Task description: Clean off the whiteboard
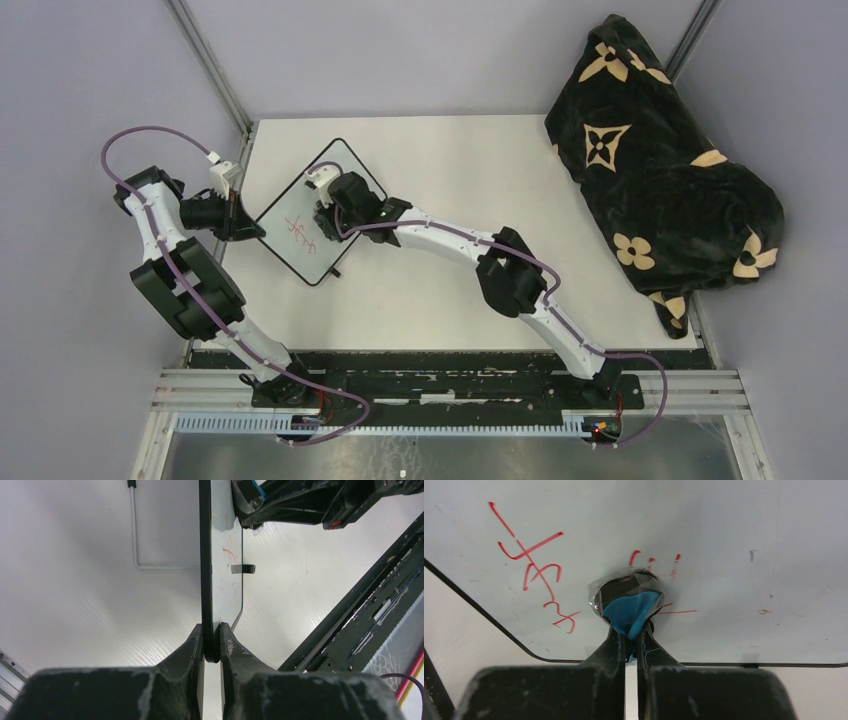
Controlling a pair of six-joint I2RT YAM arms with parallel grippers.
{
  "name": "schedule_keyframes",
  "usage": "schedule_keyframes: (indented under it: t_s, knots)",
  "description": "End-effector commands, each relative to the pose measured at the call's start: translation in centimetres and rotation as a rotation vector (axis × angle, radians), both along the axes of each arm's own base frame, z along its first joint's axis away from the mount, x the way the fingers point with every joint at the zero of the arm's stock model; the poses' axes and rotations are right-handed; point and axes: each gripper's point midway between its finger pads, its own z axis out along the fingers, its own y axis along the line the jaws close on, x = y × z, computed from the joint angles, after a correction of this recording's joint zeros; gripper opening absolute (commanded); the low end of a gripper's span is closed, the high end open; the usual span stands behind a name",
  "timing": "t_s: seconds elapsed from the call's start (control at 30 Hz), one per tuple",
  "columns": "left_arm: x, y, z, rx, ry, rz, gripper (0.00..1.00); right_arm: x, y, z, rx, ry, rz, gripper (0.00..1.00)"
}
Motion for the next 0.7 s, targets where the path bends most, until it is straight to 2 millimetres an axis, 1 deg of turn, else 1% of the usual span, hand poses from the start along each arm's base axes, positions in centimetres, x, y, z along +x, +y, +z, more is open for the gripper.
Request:
schedule_keyframes:
  t_s: [0.0, 0.2, 0.33, 0.4, 0.47, 0.53, 0.67]
  knots:
    - [-1.4, 0.2, -0.6, 0.060, 0.048, -0.026, 0.03, 7.1, -5.8, -0.6, -0.063, -0.058, -0.173, 0.01]
    - [-1.4, 0.2, -0.6, 0.062, 0.050, -0.025, 0.03, 11.3, -9.7, -0.4, -0.073, -0.068, -0.266, 0.01]
    - [-1.4, 0.2, -0.6, 0.058, 0.053, -0.023, 0.03, 12.8, -10.9, -0.4, -0.070, -0.068, -0.297, 0.01]
    - [-1.4, 0.1, -0.6, 0.056, 0.055, -0.023, 0.03, 13.0, -10.8, -0.3, -0.060, -0.064, -0.293, 0.01]
    - [-1.4, 0.1, -0.7, 0.055, 0.056, -0.022, 0.03, 12.7, -10.1, -0.2, -0.036, -0.048, -0.274, 0.01]
    - [-1.4, 0.2, -0.7, 0.056, 0.058, -0.021, 0.03, 12.0, -9.3, 0.2, -0.018, -0.040, -0.256, 0.01]
    - [-1.4, 0.1, -0.8, 0.057, 0.062, -0.024, 0.03, 9.9, -6.8, 1.1, 0.004, -0.047, -0.203, 0.01]
